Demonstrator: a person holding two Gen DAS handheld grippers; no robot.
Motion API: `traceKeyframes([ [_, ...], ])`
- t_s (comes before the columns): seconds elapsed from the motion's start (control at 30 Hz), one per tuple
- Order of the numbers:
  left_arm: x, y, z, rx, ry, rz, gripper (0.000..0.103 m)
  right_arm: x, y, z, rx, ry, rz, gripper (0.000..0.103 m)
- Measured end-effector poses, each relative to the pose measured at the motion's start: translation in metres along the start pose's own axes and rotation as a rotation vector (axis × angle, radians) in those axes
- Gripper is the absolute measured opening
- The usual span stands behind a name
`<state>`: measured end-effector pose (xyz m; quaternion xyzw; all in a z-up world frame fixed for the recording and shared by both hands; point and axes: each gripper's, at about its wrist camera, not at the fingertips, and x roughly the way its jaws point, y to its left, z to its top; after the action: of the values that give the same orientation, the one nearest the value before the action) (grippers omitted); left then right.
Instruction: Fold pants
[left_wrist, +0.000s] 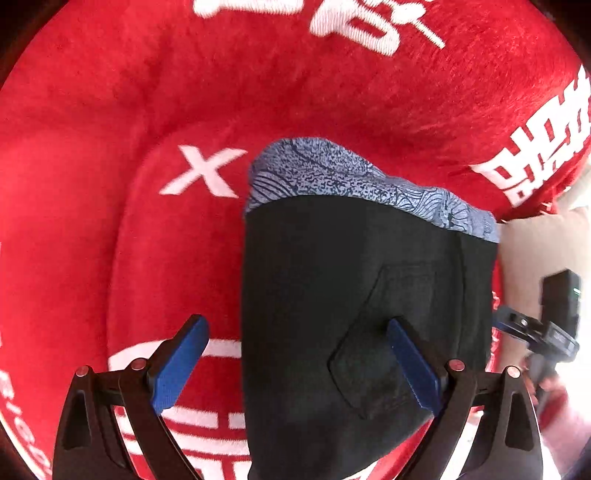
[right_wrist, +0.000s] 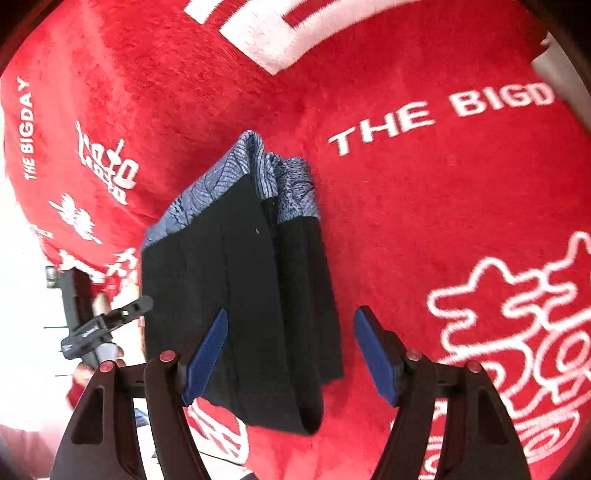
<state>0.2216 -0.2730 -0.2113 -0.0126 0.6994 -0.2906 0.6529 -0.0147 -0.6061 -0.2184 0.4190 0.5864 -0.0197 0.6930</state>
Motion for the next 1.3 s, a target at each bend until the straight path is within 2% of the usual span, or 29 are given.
traceKeyframes([
  [0.17,0.015,0.004,0.007,0.033,0.043,-0.1,0.098,0.021,-0.015,0.013,0.019,0.061,0.15,0.074],
  [0.23,0.021,0.003,0.009,0.037,0.054,-0.13,0.098,0.028,-0.018,0.017,0.007,0.076,0.171,0.074],
  [0.37,0.03,-0.003,0.013,0.037,0.063,-0.151,0.098,0.041,-0.022,0.025,0.018,0.105,0.239,0.076],
  [0.47,0.031,-0.008,0.014,0.042,0.058,-0.137,0.098,0.048,-0.027,0.028,0.045,0.114,0.276,0.076],
  [0.53,0.03,-0.012,0.013,0.047,0.043,-0.119,0.096,0.049,-0.026,0.027,0.041,0.116,0.264,0.074],
  [0.57,0.03,-0.015,0.013,0.048,0.034,-0.116,0.09,0.048,-0.026,0.026,0.043,0.116,0.252,0.07],
  [0.6,0.029,-0.017,0.012,0.052,0.024,-0.111,0.088,0.047,-0.027,0.025,0.05,0.116,0.246,0.066],
  [0.67,0.022,-0.021,0.007,0.063,-0.001,-0.106,0.078,0.048,-0.023,0.023,0.071,0.11,0.247,0.051],
  [0.77,0.014,-0.022,0.003,0.065,-0.024,-0.105,0.069,0.043,-0.02,0.02,0.098,0.085,0.27,0.04],
  [0.87,0.003,-0.022,-0.001,0.061,-0.042,-0.116,0.065,0.036,-0.019,0.018,0.113,0.076,0.291,0.039],
  [1.1,-0.022,-0.031,-0.014,0.069,-0.055,-0.136,0.065,0.022,-0.005,0.011,0.109,0.072,0.316,0.039],
  [1.3,-0.043,-0.038,-0.038,0.072,-0.059,-0.143,0.065,0.004,0.011,-0.012,0.101,0.073,0.325,0.039],
])
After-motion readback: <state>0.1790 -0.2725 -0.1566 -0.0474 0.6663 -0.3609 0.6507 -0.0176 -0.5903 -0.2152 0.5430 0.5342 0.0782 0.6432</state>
